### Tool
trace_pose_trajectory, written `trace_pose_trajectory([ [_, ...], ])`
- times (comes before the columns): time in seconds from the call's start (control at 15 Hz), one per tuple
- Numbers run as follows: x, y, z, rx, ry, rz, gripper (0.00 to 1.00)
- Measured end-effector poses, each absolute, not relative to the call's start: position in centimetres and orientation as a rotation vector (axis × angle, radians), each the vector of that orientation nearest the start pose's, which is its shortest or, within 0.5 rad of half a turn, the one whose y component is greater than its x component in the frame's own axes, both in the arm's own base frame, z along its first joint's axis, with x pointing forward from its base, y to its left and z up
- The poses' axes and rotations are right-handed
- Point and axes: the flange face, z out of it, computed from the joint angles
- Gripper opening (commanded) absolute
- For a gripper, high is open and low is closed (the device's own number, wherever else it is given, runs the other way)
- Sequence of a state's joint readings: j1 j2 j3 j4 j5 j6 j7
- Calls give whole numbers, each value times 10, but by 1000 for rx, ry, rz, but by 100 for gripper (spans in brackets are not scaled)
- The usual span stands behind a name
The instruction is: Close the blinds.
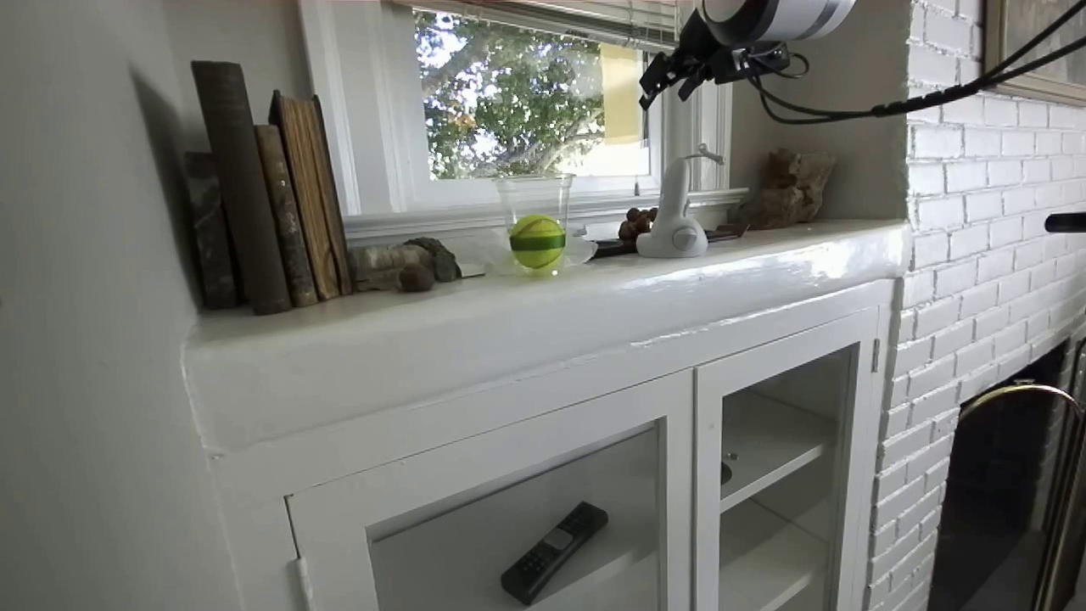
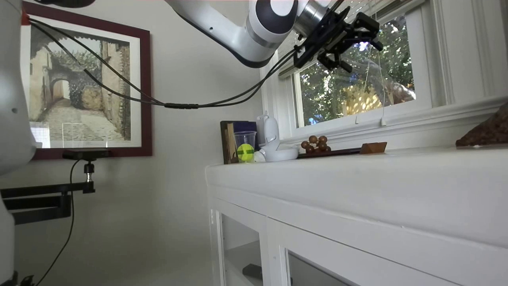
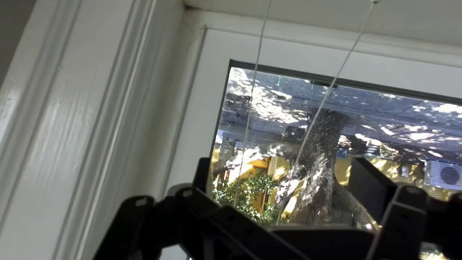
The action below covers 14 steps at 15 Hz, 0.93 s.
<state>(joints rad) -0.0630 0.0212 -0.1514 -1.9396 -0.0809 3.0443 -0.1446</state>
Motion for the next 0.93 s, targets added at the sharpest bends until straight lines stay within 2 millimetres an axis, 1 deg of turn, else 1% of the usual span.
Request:
trace_pose_trajectory([
  [0.07,602,-123,605,-2910,-12,-1715,63],
  [0.2,608,-124,606,-2906,-13,-1730,54],
  [0.27,611,-124,606,-2905,-14,-1734,46],
  [0.4,616,-125,607,-2902,-17,-1743,37],
  [0.47,618,-125,607,-2901,-18,-1748,37],
  [0.53,620,-125,607,-2899,-19,-1753,44],
  [0.6,621,-125,608,-2898,-21,-1756,38],
  [0.67,623,-124,608,-2897,-22,-1759,36],
  [0.73,624,-124,608,-2896,-23,-1760,26],
  [0.87,626,-124,608,-2895,-25,-1763,3],
  [0.93,627,-124,608,-2894,-26,-1765,0],
])
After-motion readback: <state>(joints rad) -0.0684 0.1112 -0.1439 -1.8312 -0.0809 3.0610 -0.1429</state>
